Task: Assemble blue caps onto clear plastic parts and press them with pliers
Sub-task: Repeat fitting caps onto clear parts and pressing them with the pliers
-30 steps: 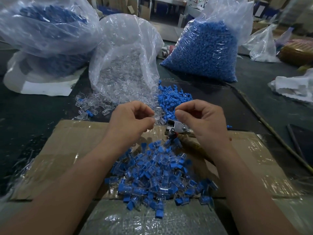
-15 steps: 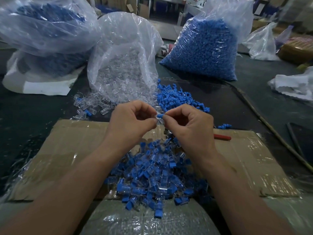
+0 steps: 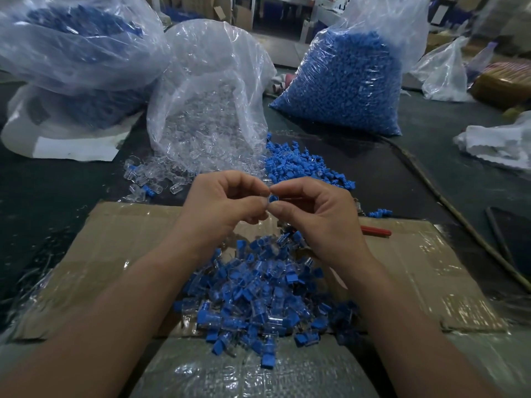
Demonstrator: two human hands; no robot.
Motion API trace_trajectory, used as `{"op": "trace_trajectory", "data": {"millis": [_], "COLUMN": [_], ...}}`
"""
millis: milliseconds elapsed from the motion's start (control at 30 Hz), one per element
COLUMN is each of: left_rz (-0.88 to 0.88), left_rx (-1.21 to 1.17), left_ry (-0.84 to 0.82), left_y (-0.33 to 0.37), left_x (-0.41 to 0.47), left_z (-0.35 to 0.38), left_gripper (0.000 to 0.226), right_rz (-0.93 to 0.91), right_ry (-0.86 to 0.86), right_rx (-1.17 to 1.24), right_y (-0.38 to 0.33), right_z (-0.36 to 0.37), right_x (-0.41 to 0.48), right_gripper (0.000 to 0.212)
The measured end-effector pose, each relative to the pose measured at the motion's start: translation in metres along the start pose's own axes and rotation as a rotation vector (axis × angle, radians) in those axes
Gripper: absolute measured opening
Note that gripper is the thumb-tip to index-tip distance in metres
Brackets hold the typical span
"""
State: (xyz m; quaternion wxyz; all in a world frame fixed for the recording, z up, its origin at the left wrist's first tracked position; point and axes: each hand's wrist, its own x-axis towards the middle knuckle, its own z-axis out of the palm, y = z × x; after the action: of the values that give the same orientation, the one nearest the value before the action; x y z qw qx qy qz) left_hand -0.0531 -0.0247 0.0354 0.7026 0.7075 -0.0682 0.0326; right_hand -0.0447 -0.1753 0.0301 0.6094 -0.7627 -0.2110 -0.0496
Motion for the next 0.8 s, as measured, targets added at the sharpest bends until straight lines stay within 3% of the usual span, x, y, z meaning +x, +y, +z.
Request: {"op": "trace_trajectory", "data": {"millis": [333, 500, 800], "left_rz": [-0.144, -0.187, -0.214], "left_rx": [-0.110, -0.150, -0.183], "left_ry": [-0.033, -0.092, -0.121], "left_y": [-0.0005, 0.0003, -0.0005], "left_x": [0.0027, 0.0021, 0.0025], "left_z": [-0.0030, -0.0048, -0.0053], "left_gripper": [0.025, 0.006, 0.009], "right_rz": [-0.168, -0.208, -0.239], "right_ry": [-0.016, 0.016, 0.031], "right_rx": [-0.057, -0.111, -0.160], "right_y": [0.0019, 0.0043, 0.0039], "right_z": [0.0002, -0.0004, -0.0032], "right_x": [-0.0023, -0.0017, -0.0022], "right_gripper": [0.024, 0.023, 0.021]}}
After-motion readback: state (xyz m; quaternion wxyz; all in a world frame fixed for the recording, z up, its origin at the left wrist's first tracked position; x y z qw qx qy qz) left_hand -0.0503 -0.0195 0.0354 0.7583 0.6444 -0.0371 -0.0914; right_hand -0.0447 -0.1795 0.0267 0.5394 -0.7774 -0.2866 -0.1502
